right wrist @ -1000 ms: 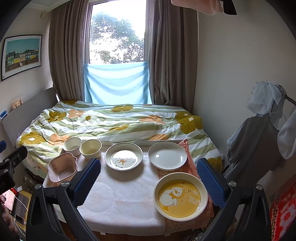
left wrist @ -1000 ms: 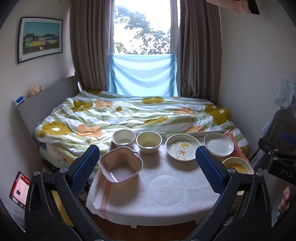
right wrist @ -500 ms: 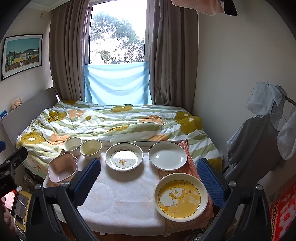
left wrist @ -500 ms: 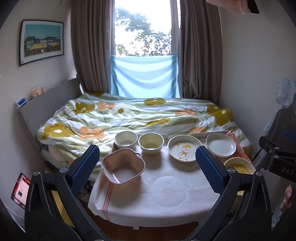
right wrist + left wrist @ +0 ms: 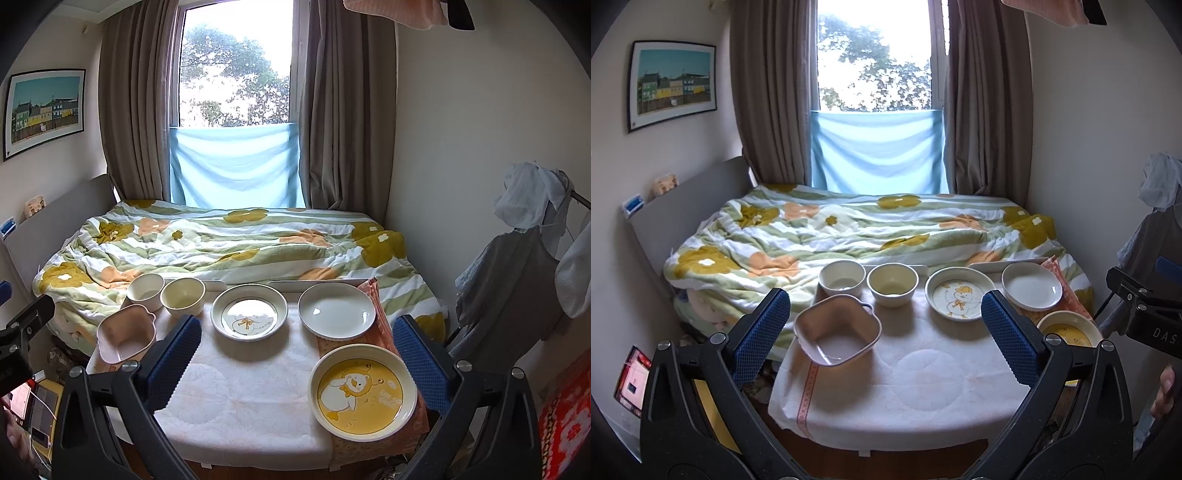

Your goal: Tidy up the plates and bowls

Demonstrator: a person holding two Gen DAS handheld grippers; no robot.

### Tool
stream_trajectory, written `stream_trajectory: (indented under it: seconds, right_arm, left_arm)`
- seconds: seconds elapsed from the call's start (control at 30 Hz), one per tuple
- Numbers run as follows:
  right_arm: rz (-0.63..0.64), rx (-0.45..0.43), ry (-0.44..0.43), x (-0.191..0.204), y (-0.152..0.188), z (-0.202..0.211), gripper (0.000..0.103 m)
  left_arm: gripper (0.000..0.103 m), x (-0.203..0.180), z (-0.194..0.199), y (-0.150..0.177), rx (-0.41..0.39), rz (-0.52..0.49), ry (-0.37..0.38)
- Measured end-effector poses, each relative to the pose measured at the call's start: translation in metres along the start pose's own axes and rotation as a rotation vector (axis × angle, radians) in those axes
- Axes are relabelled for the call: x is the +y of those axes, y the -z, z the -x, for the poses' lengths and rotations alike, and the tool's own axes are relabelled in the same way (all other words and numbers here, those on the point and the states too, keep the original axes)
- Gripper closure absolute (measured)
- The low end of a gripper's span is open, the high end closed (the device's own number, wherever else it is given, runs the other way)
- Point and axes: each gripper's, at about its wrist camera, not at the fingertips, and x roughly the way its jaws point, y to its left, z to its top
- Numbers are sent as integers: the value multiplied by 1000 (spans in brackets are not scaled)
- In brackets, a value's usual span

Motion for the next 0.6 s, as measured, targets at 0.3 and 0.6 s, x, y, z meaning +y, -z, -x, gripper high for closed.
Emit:
stream_trajectory:
  seconds: [0.3, 0.6]
  right_arm:
    - [3, -2, 0, 2, 2, -2, 0]
    - [2, -3, 0, 3, 1, -2, 0]
  left_arm:
    - [0, 2, -1, -1, -1, 8, 7]
    - [0, 5, -2, -1, -3, 6, 12]
